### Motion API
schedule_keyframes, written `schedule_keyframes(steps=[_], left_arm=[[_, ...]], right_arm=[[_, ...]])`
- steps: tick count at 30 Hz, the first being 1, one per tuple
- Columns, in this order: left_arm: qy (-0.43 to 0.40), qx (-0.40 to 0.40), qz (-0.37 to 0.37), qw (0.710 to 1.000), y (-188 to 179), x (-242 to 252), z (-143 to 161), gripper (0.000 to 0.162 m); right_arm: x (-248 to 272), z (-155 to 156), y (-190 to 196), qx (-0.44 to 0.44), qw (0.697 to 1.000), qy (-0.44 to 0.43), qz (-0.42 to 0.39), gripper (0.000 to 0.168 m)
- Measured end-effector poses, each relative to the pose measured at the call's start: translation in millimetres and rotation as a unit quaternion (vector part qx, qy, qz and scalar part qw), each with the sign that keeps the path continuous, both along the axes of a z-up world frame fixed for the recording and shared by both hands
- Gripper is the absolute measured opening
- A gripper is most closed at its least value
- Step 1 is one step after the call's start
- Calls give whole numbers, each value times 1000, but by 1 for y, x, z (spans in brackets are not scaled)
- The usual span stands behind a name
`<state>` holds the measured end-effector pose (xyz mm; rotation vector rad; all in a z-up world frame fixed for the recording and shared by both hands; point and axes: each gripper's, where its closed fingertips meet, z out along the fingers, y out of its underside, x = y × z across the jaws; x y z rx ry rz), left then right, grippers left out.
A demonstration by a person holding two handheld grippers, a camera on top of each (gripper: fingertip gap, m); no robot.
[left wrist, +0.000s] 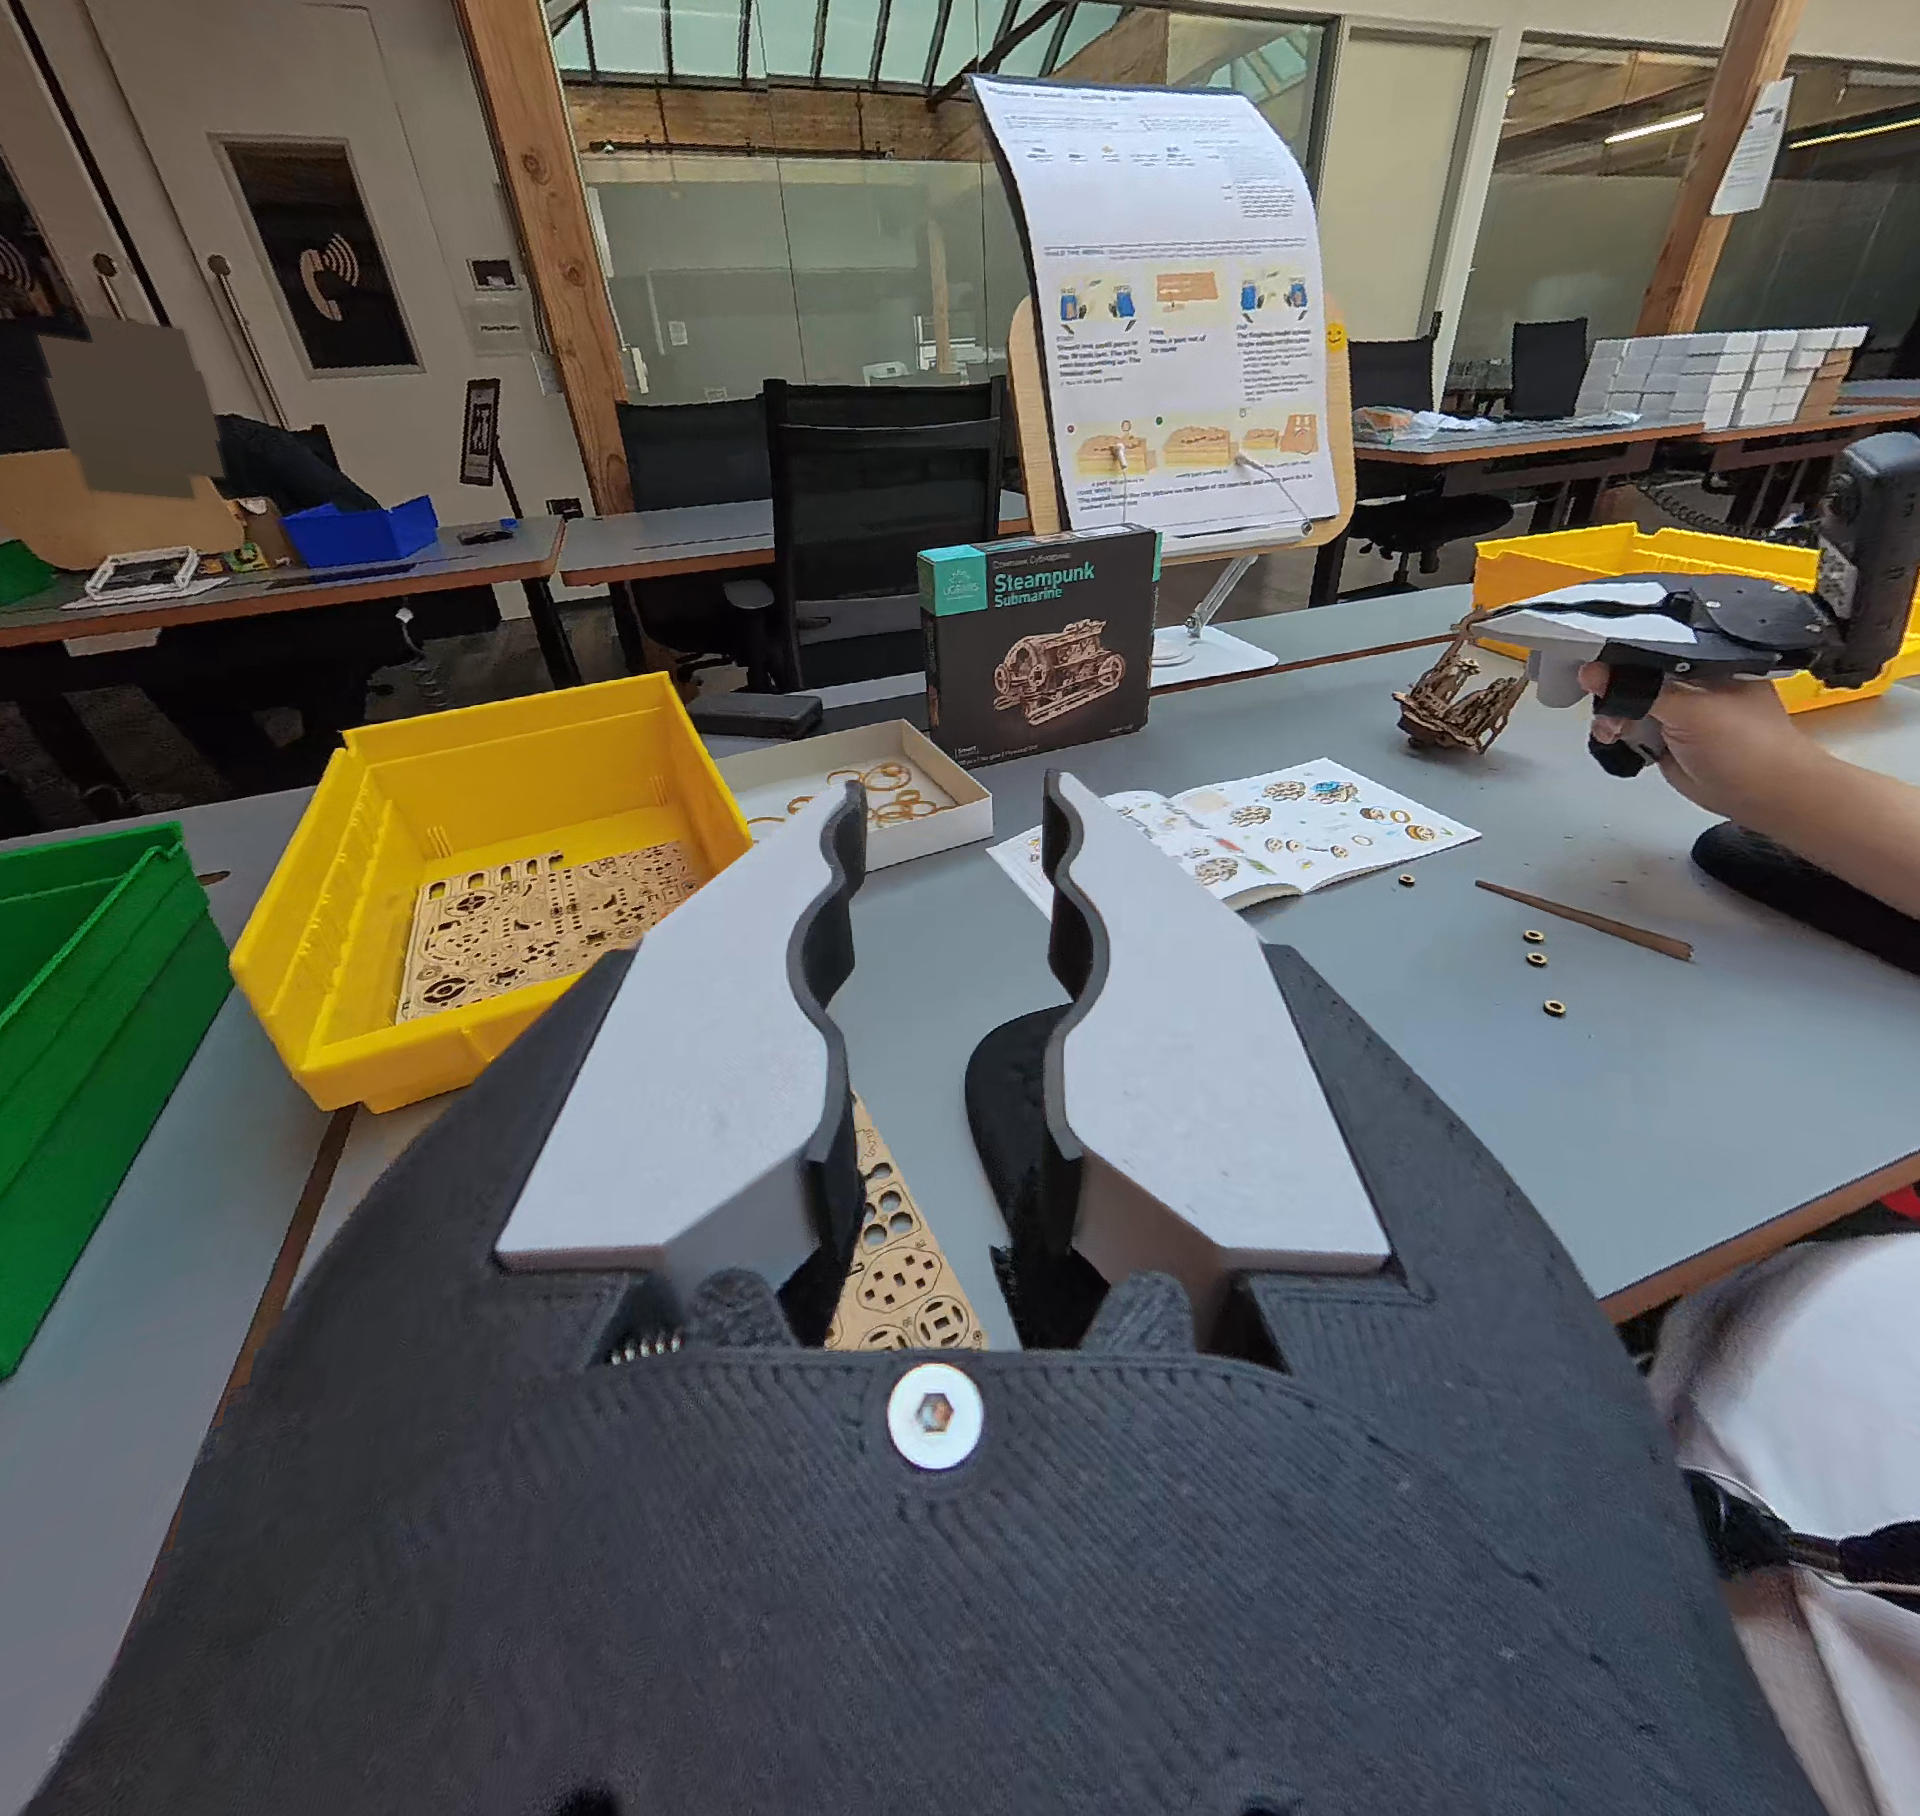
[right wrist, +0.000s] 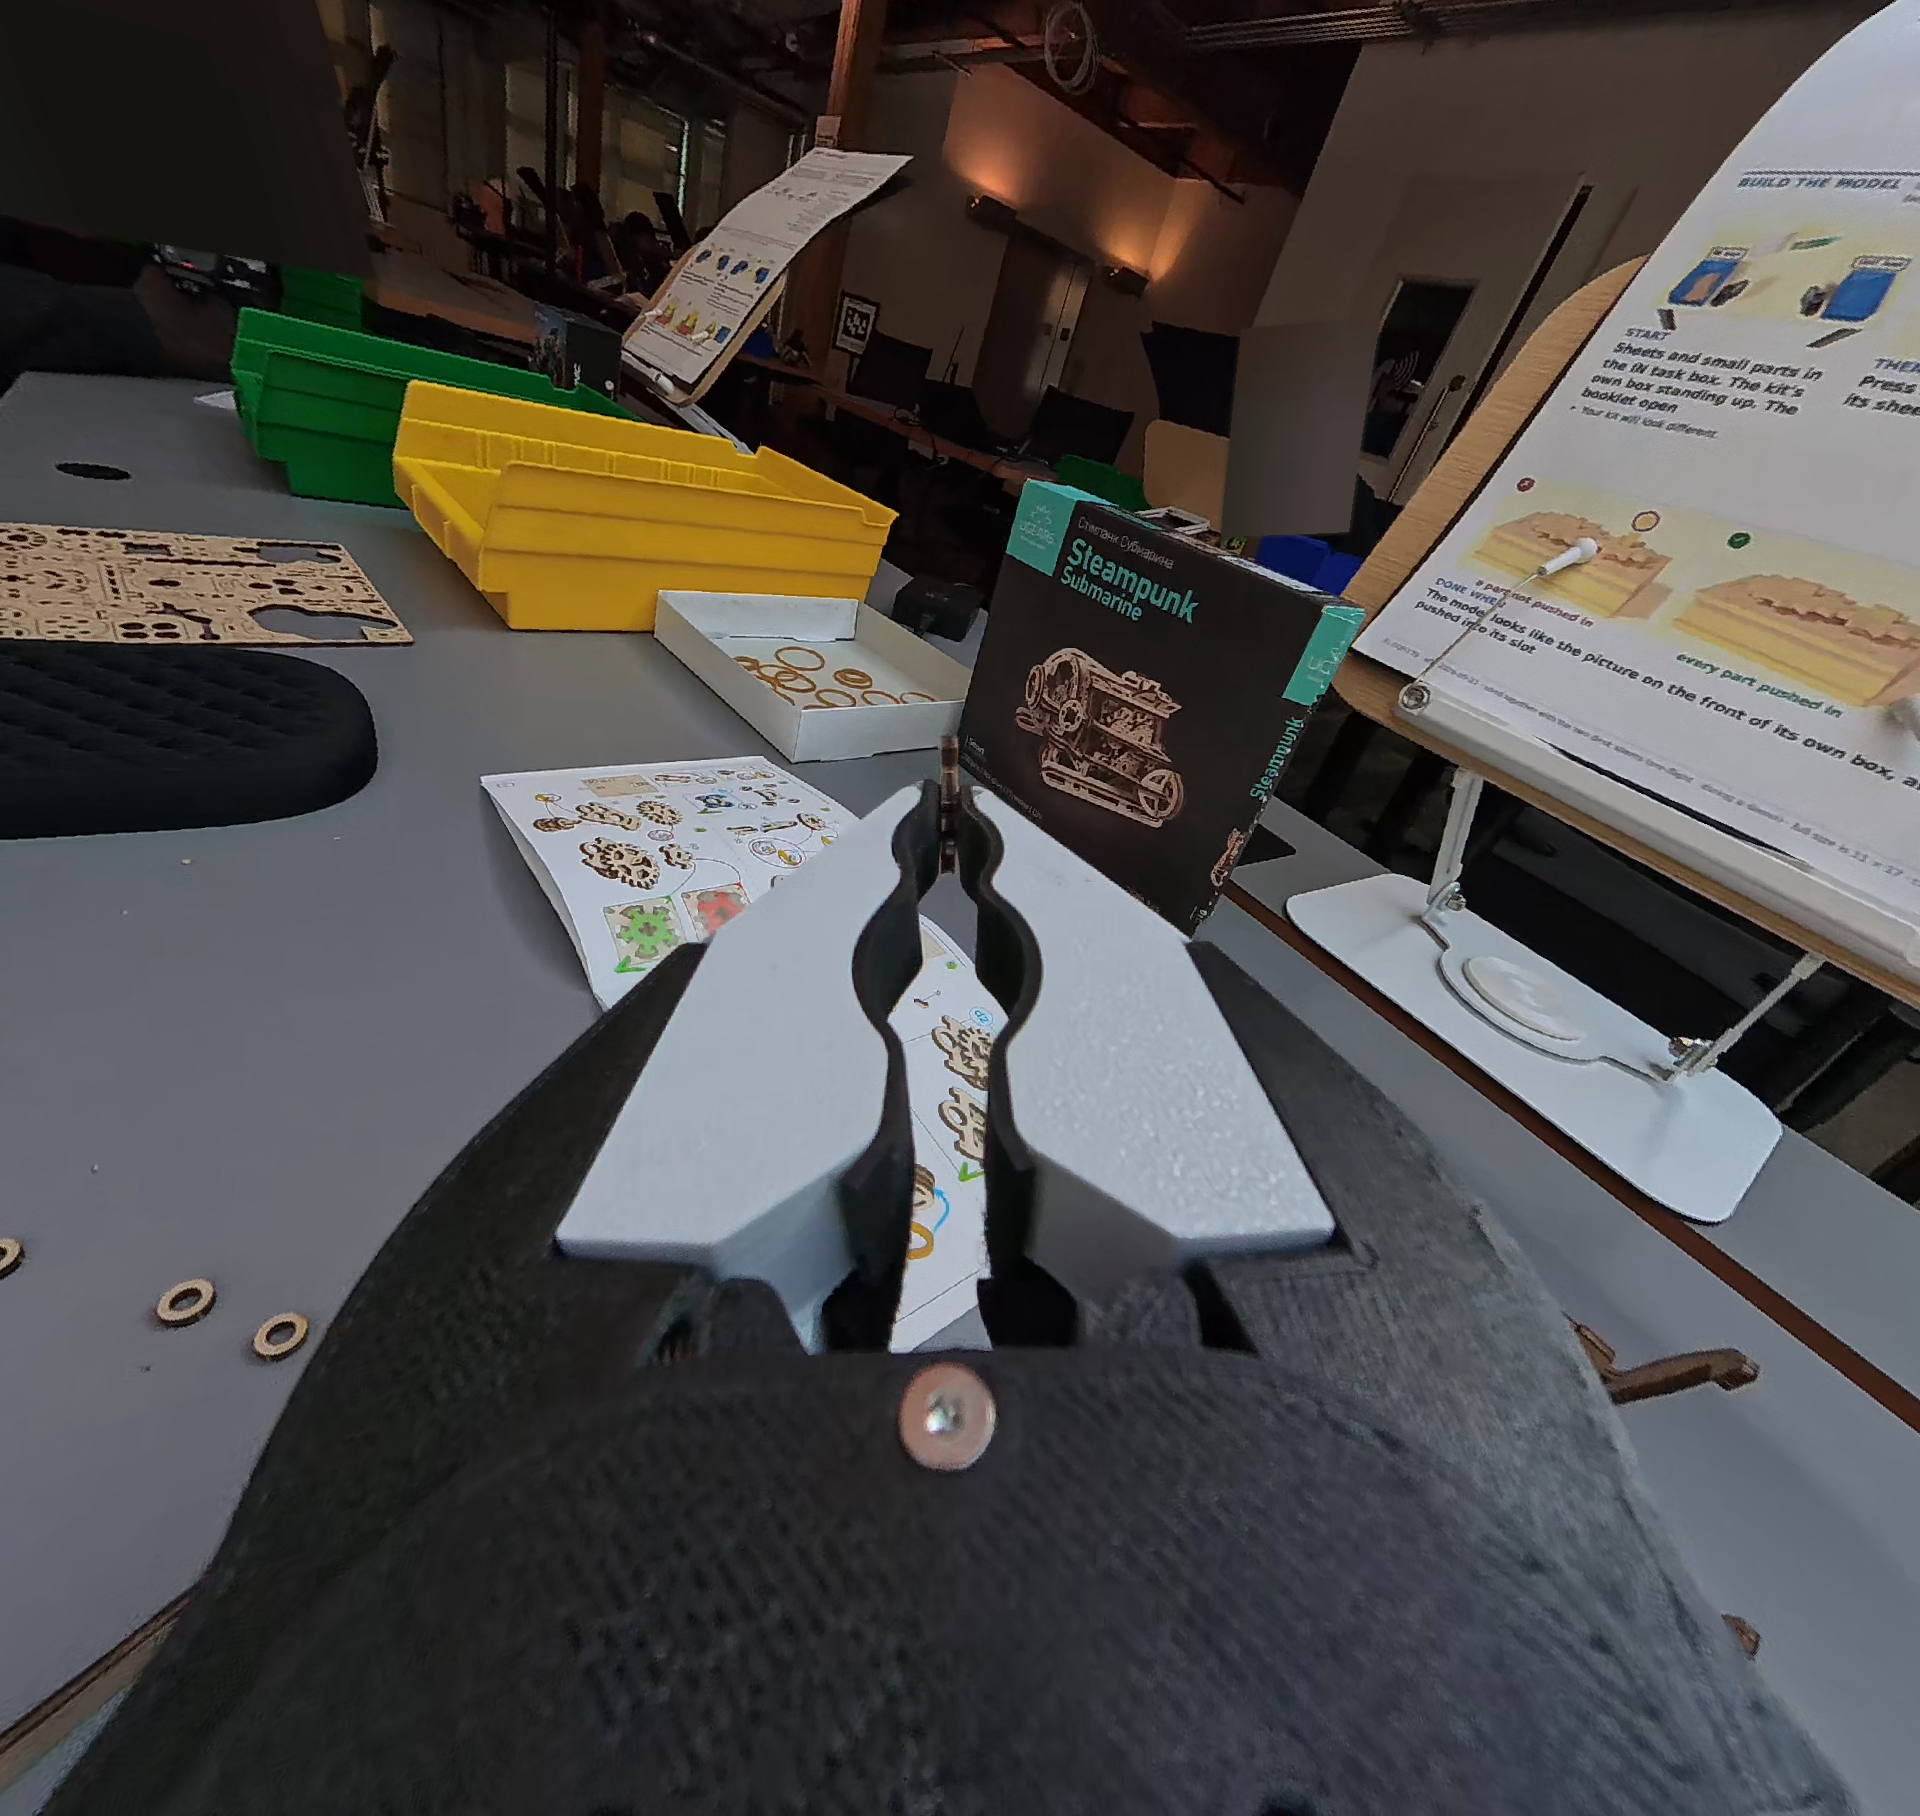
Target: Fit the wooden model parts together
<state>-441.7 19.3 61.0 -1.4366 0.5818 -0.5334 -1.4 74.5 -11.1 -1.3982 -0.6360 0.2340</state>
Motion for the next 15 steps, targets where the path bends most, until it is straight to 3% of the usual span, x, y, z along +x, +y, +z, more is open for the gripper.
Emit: schedule_keyframes(steps=[9, 15], left_arm=[[-8, -7, 56, 998, 5, -36, -1, 31], [56, -84, 136, 986, 31, -76, -43, 31]], right_arm=[[-6, -15, 6, -7, 998, -61, -18, 0], [-6, -15, 6, -3, 997, -68, -22, 0]])
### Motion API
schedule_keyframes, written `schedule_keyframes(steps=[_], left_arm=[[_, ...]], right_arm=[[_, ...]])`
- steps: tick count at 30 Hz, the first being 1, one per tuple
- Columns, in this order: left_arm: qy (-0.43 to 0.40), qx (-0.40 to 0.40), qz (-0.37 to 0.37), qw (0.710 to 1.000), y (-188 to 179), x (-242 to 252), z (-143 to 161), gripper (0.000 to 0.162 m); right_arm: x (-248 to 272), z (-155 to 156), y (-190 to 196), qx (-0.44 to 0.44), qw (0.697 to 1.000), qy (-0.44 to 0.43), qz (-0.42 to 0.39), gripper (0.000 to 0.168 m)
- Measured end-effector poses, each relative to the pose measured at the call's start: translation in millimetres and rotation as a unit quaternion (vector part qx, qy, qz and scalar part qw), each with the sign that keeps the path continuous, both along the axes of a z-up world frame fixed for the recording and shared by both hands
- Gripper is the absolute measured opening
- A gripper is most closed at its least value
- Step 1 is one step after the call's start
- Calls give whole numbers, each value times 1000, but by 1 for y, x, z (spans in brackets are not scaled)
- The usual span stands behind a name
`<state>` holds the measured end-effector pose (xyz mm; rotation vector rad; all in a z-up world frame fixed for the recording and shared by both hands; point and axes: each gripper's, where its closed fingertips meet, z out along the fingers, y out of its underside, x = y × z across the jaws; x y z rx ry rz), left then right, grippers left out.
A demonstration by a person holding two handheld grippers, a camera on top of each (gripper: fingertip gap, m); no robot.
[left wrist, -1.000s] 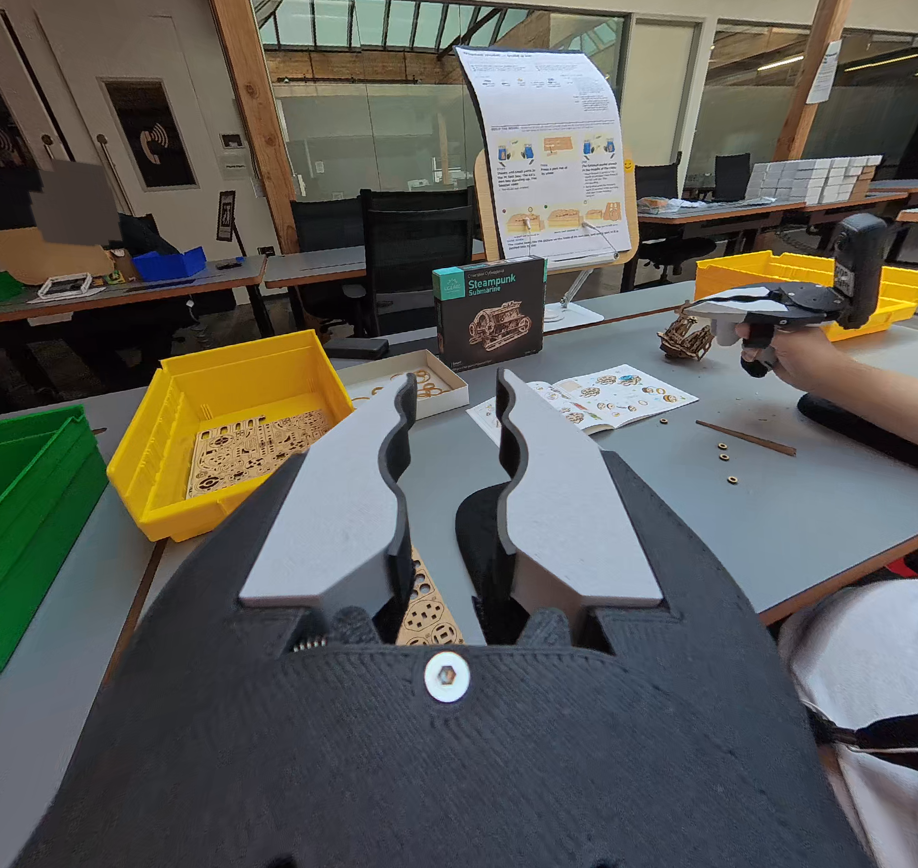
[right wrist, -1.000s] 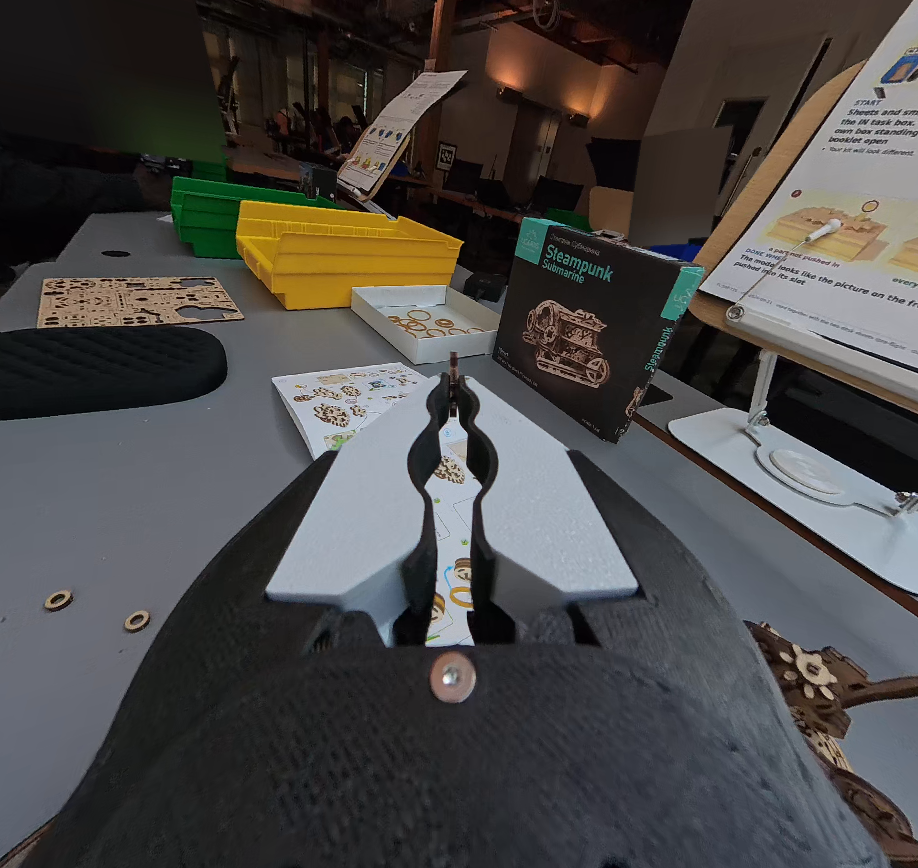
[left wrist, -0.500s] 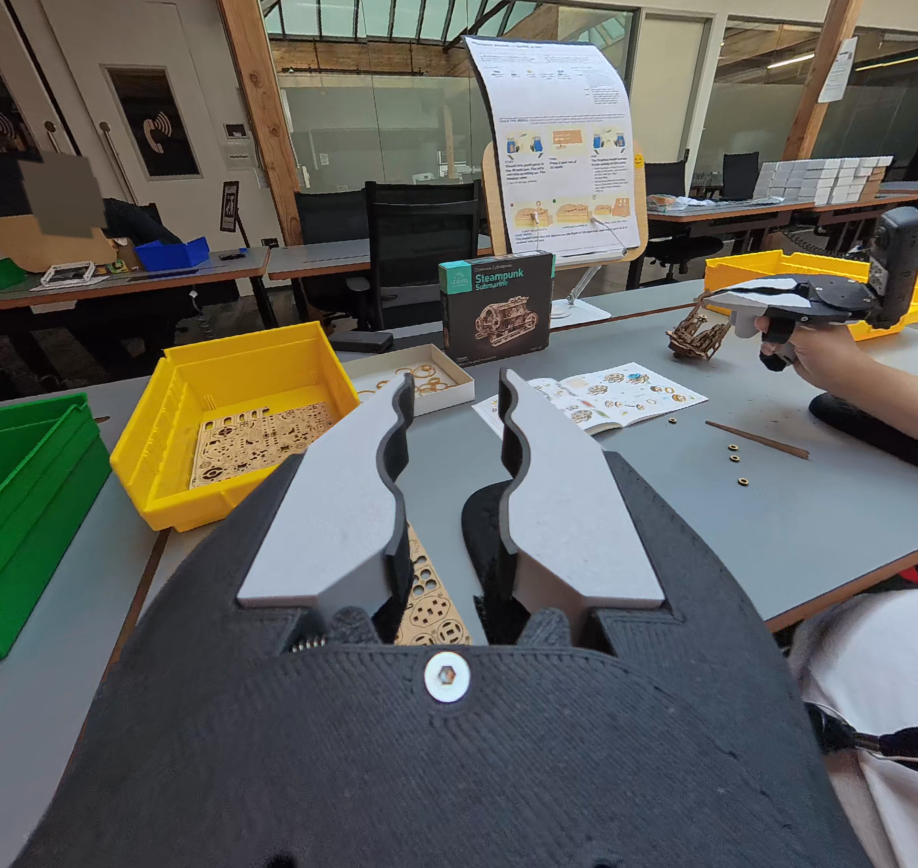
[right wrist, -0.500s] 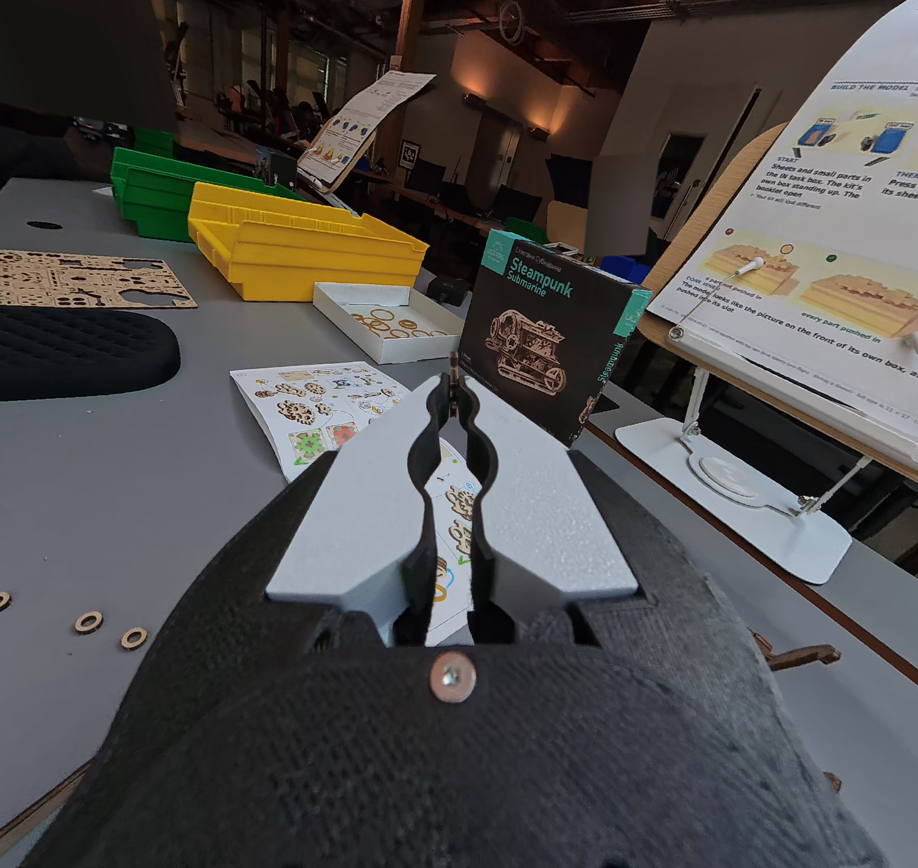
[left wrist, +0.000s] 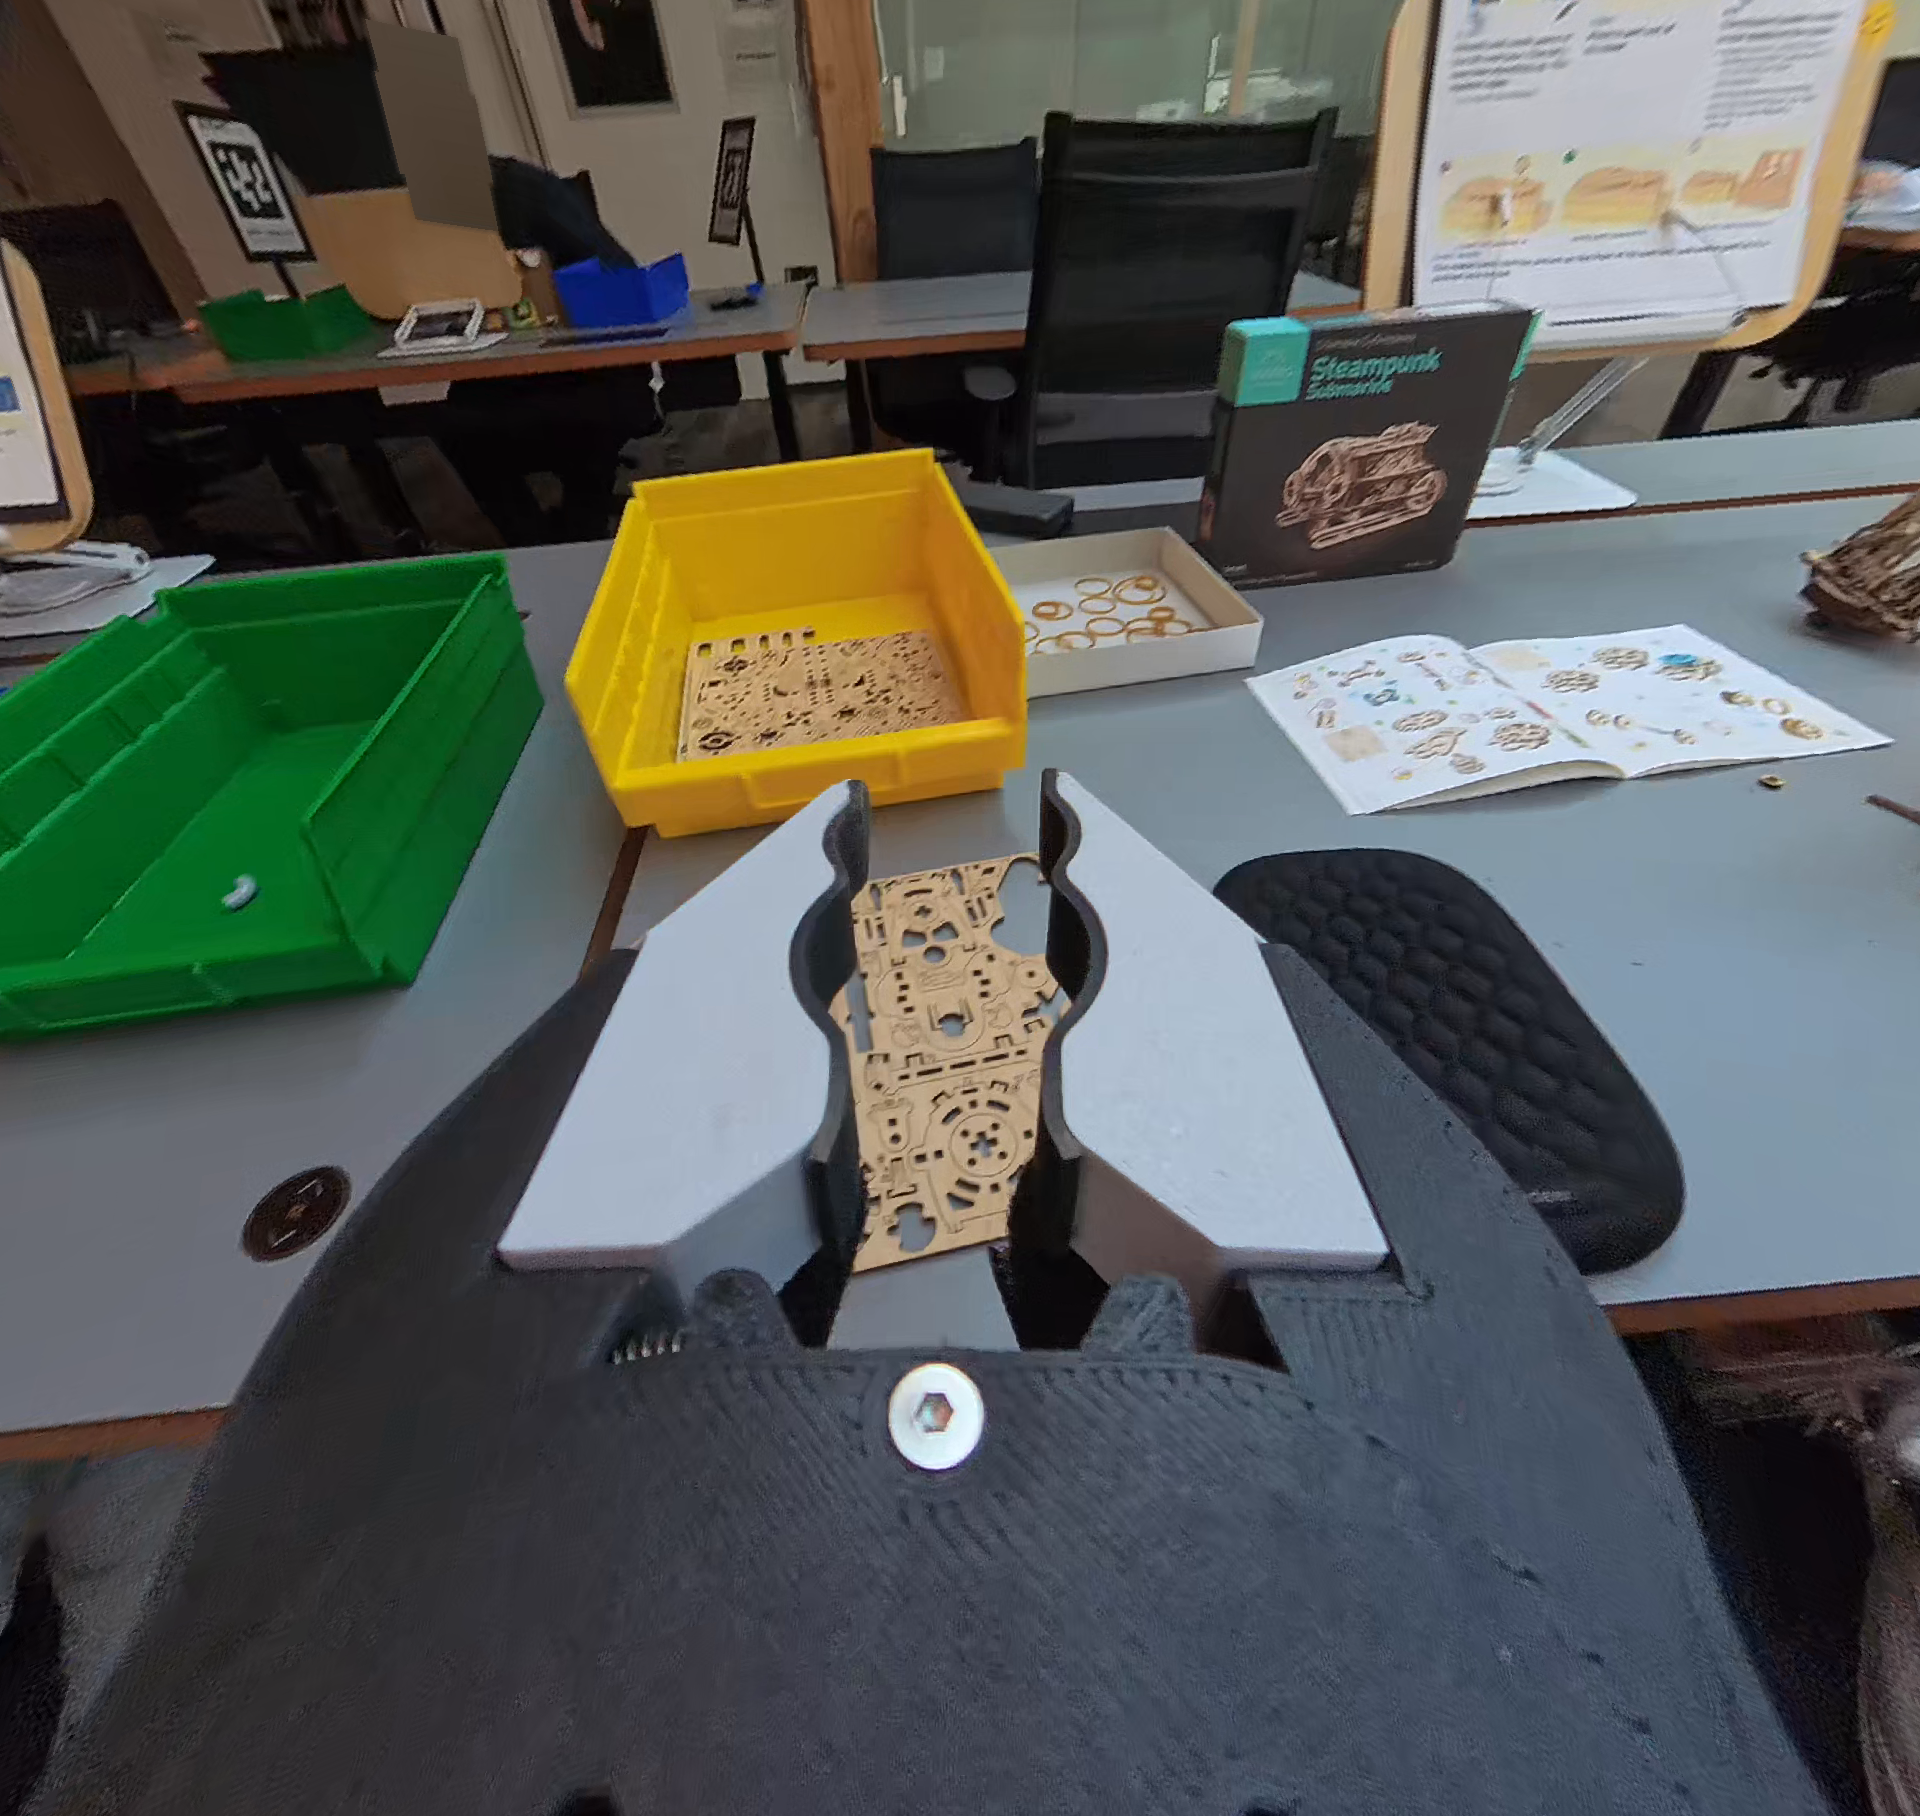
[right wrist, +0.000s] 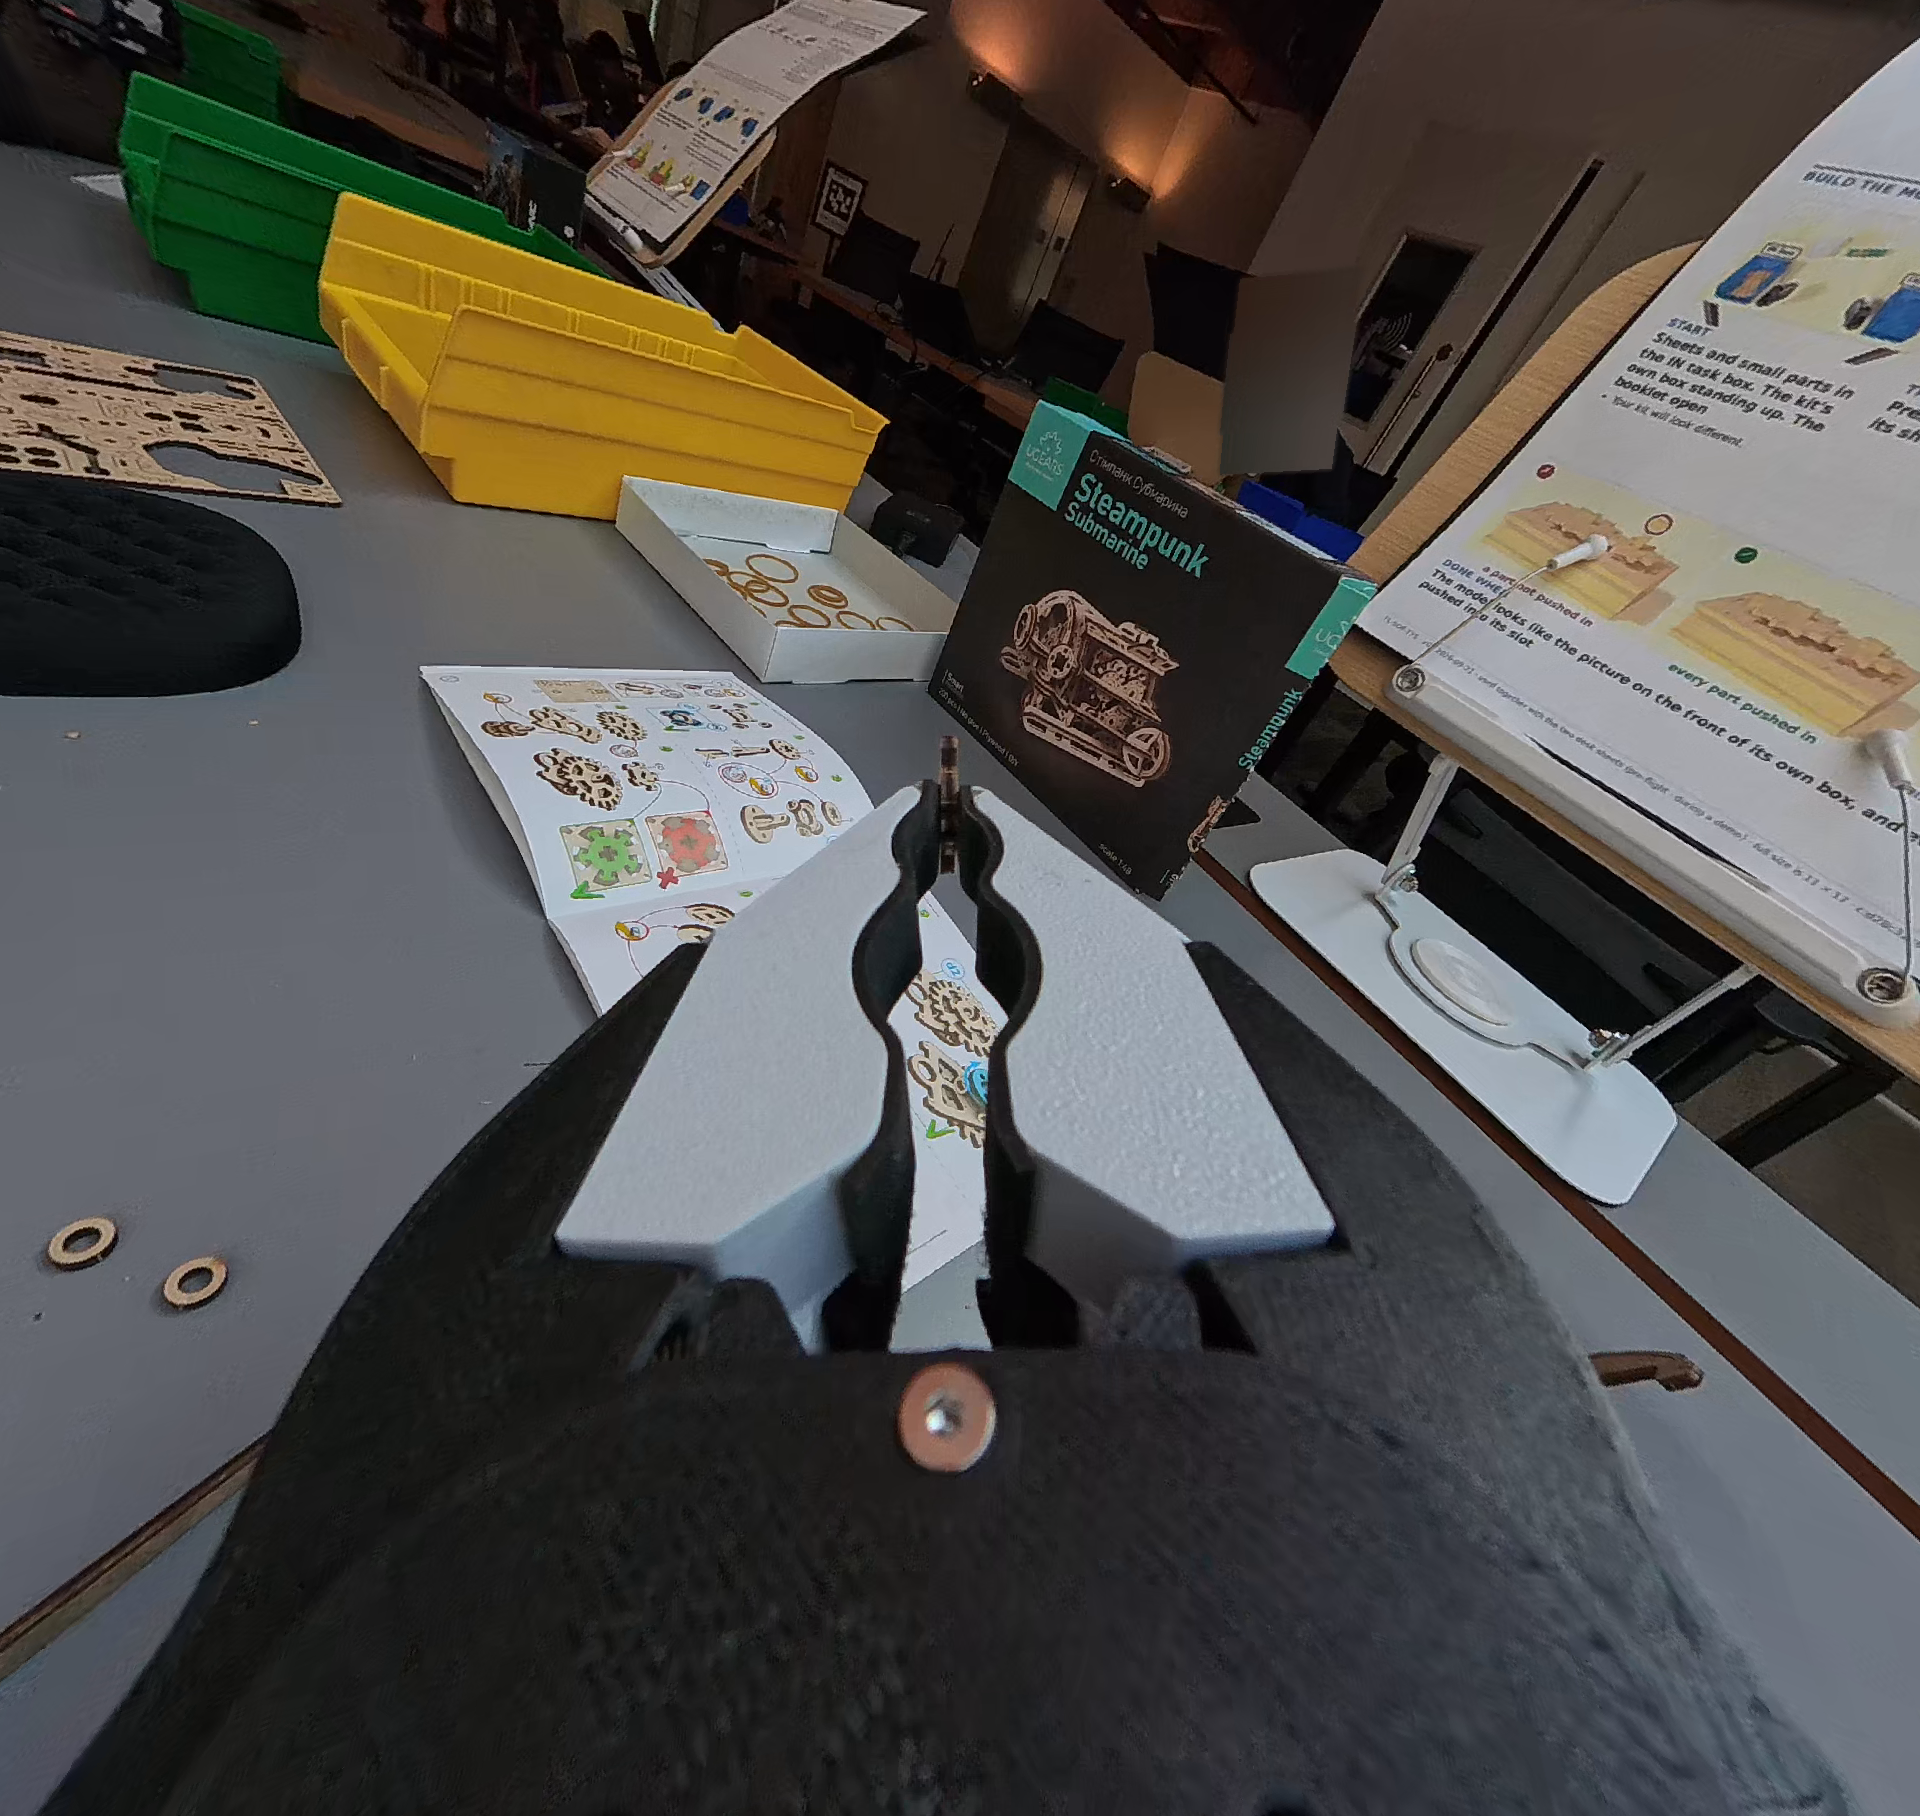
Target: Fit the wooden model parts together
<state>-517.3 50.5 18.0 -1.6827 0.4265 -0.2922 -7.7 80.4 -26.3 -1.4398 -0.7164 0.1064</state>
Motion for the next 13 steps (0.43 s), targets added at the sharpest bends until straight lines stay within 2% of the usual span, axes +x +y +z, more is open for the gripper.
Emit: schedule_keyframes(steps=[3, 6, 10, 11, 13], left_arm=[[10, -44, 43, 998, 19, -32, -27, 30], [-29, -84, 62, 994, 41, -58, -53, 30], [-76, -134, 30, 988, 62, -67, -86, 27], [-70, -138, 31, 987, 66, -71, -92, 18], [-40, -132, 37, 990, 74, -76, -102, 19]], right_arm=[[1, 0, 0, 0, 1000, 0, -1, 0], [1, -2, 1, -1, 1000, -6, -4, 0], [1, -2, 1, 2, 1000, -14, -8, 0], [1, -2, 1, 2, 1000, -14, -9, 0], [1, -2, 1, 2, 1000, -15, -10, 0]])
